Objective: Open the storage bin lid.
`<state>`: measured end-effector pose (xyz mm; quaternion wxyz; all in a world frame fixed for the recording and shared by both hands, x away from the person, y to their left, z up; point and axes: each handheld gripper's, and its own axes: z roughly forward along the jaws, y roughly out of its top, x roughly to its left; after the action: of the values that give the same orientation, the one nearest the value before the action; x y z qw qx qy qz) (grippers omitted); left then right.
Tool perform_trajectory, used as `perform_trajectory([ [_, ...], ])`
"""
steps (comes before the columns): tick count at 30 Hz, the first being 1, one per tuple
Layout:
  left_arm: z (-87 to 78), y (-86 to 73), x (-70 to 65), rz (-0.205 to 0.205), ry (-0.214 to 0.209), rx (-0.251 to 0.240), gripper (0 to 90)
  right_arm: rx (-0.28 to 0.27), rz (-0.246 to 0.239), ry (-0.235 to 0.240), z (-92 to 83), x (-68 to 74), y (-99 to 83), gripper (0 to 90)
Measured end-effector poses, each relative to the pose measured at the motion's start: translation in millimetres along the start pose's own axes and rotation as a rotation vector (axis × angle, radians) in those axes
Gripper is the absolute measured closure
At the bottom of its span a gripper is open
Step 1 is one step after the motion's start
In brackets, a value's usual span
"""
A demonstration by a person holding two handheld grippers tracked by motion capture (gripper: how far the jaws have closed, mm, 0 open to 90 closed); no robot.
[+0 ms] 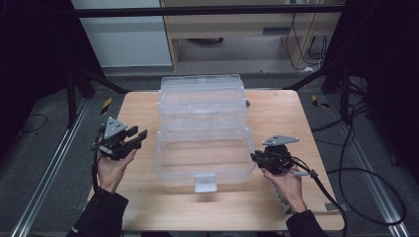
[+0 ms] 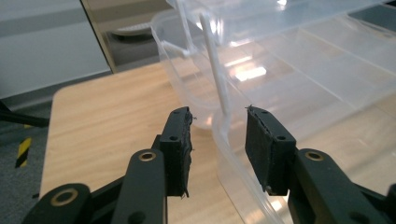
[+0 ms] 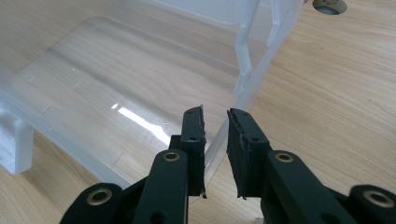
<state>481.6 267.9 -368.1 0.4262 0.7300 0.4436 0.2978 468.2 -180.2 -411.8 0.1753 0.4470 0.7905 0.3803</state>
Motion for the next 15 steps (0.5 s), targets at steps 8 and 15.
perform_trajectory([
  [8,-5.1,-13.4,-13.2,0.026,0.001,0.063,58.2,0.000,0.001,0.001,0.0,-0.2,0.1,76.7],
  [15,-8.0,-25.3,-20.3,0.030,-0.023,0.125,58.3,-0.001,0.004,0.001,0.0,-0.1,-0.1,76.7],
])
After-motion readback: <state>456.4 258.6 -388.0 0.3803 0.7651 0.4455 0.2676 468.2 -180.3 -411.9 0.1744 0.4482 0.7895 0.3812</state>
